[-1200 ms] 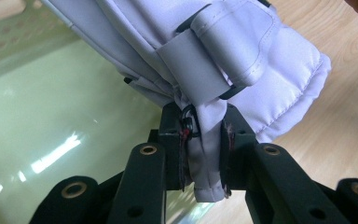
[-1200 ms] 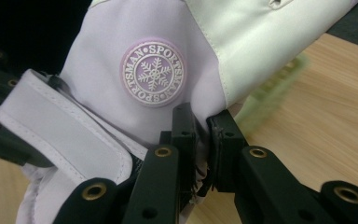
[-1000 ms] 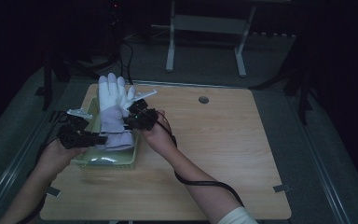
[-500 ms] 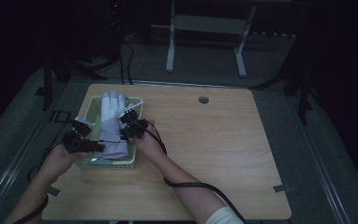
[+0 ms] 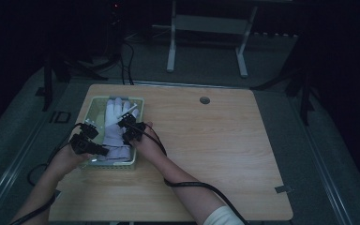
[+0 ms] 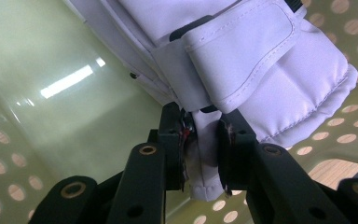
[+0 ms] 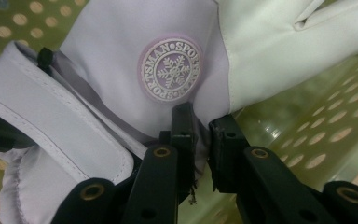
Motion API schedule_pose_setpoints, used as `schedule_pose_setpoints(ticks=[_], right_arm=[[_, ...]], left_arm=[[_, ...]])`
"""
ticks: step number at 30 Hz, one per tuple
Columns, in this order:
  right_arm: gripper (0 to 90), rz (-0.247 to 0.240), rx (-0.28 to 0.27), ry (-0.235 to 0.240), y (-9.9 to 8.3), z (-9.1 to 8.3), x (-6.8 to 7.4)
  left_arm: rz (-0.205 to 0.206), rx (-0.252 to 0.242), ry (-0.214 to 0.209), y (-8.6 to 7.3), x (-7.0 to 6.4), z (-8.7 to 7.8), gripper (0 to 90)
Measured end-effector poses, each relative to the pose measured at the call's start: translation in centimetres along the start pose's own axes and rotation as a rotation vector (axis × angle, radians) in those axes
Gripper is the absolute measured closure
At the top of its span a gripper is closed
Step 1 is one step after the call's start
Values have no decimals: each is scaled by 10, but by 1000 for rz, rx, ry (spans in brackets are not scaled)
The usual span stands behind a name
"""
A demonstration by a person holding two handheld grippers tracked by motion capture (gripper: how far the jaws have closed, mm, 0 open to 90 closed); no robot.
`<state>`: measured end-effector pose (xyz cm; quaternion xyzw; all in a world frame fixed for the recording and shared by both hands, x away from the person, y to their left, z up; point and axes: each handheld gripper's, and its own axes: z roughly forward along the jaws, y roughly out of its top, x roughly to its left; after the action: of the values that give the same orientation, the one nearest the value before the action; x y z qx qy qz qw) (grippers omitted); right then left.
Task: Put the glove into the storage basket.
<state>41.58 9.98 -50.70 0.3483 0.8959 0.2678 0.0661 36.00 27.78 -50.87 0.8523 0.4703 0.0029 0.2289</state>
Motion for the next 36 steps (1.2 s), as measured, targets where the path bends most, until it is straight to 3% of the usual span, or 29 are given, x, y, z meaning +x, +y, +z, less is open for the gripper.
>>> schedule_pose_setpoints(ticks=[3, 5, 6, 8, 9, 12, 13, 14, 15, 17, 20, 22, 23, 24, 26, 29, 31, 36], right_arm=[[661, -2, 23, 3, 4, 1, -3], [637, -8, 18, 10, 5, 1, -4], [530, -19, 9, 17, 8, -2, -5], [480, -28, 3, 8, 9, -4, -5], [436, -36, -4, 7, 10, -5, -6], [371, -53, -44, 15, 13, -12, -10], [341, -44, -40, 15, 13, -14, -11], [286, -39, -55, 48, 14, -18, -14], [286, -39, -55, 48, 14, -18, -14], [257, -50, -68, 67, 14, -21, -14], [155, -76, -106, 120, 12, -31, -16], [157, -77, -115, 119, 11, -33, -16], [157, -77, -115, 119, 11, -33, -16], [158, -84, -121, 117, 11, -36, -17], [152, -89, -153, 125, 8, -43, -20], [150, -88, -163, 126, 6, -47, -23], [149, -82, -174, 133, 2, -52, -27], [149, -102, -171, 114, -5, -59, -33]], left_arm=[[-9, 7, -1, -2, 3, 4, 708], [-13, 7, 0, -4, 4, 4, 700], [-22, -1, 1, -5, 5, 4, 658], [-22, -12, 9, -6, 4, 2, 602], [-21, -26, 17, -7, 4, 1, 602], [-34, -91, 21, -10, 4, -5, 493], [-48, -116, 27, -11, 4, -7, 433], [-47, -141, 6, -12, 4, -10, 245], [-38, -159, -14, -13, 4, -12, 245], [-44, -177, -3, -13, 3, -14, 168], [-67, -275, 12, -14, 0, -25, 109], [-75, -335, 18, -15, -4, -32, 86], [-75, -335, 18, -15, -4, -32, 86], [-77, -398, 20, -16, -11, -39, 86], [-79, -441, 2, -17, -17, -43, 43], [-72, -467, -16, -17, -24, -45, 10], [-58, -495, 14, -16, -34, -45, 10], [-26, -478, 4, -10, -49, -34, 10]])
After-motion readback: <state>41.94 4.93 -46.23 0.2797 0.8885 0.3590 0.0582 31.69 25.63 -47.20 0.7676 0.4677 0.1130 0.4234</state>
